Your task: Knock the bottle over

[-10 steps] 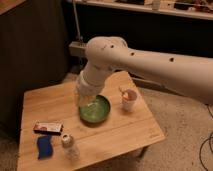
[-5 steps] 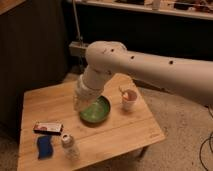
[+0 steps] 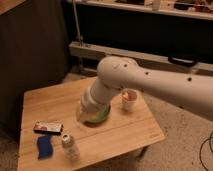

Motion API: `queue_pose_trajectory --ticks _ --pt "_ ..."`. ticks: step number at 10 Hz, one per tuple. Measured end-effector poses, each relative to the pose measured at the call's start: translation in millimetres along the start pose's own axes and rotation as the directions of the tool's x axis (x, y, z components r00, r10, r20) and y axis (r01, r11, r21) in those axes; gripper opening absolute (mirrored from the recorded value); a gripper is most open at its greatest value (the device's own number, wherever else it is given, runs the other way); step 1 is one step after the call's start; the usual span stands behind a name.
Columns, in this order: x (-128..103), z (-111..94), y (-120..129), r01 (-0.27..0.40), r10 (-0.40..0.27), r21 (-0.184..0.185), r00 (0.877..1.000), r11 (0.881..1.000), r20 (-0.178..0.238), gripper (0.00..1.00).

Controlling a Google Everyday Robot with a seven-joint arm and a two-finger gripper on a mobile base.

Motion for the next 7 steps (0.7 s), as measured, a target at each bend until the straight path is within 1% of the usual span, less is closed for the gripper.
queue_pose_trajectory --ticks 1,2,3,4,5,6,7 --pt "16 7 -1 -0.005 0.005 -0.016 1.000 1.000 -0.010 0.00" --pt "36 17 -1 -0.008 0.007 -0.031 1.000 0.999 -0.031 0.00" --pt "51 30 -2 -0.010 0.007 -0.040 0.998 0.999 -0.058 0.00" --pt "60 43 -5 -0.010 0.006 -0.044 0.996 0.999 -0.085 0.00" --pt "73 77 -19 -0.024 0.017 -0.043 0.988 0.999 -0.151 0.00" --pt "79 98 -27 -0.032 0.024 -0.040 0.981 0.999 -0.191 0.00" --pt "82 113 -29 -0.036 0.027 -0.037 0.975 0.999 -0.220 0.00"
